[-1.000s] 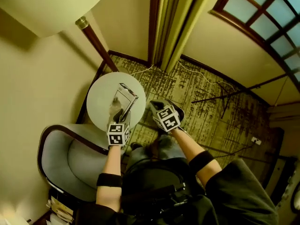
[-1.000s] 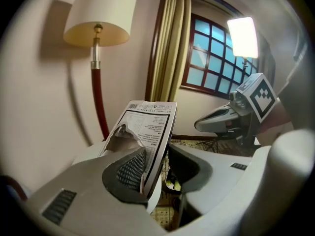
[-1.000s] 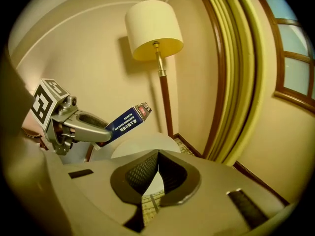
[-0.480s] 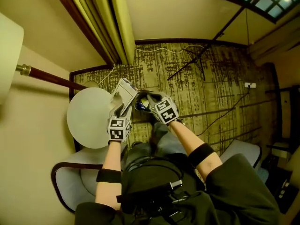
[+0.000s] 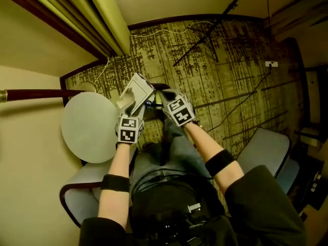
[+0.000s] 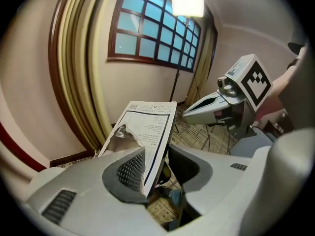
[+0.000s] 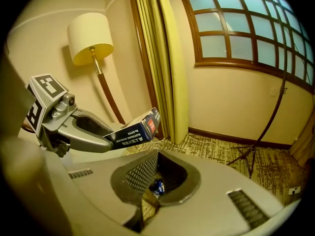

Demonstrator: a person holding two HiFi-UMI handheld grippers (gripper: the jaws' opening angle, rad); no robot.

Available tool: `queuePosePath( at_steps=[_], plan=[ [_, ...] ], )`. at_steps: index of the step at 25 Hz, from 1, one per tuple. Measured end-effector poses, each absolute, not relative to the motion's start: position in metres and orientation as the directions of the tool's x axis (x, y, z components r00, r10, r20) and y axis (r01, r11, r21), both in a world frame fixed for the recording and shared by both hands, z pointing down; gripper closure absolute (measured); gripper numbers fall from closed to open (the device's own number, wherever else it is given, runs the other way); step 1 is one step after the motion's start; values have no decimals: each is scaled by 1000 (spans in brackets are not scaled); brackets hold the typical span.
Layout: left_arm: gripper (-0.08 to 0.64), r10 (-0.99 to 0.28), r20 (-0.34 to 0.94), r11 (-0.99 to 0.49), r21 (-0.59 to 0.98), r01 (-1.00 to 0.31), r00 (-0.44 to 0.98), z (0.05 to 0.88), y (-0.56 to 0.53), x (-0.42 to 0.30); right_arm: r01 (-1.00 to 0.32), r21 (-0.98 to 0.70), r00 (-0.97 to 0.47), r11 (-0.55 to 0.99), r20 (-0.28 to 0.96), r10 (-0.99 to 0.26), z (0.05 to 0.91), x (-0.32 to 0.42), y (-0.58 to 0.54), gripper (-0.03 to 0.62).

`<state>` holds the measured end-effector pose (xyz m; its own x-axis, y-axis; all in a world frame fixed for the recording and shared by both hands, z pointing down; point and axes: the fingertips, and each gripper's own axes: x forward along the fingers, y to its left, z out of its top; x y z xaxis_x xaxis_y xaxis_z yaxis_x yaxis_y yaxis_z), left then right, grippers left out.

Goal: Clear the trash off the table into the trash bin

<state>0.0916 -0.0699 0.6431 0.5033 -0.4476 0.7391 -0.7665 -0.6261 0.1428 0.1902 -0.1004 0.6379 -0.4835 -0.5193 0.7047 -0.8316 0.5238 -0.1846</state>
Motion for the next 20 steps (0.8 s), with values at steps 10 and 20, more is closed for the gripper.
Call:
queuePosePath(
  at_steps=[10,20],
  plan=[
    [410,-291,803,-679,209,-703,520,795,-77,128,-867,-227,-443,443,757,-481,790,224,-104,591],
    [409,-165,841,-698,270,-663,516,947,-71,151,-876,-262,-435,405,793,-428,932,235,-99,591]
  ],
)
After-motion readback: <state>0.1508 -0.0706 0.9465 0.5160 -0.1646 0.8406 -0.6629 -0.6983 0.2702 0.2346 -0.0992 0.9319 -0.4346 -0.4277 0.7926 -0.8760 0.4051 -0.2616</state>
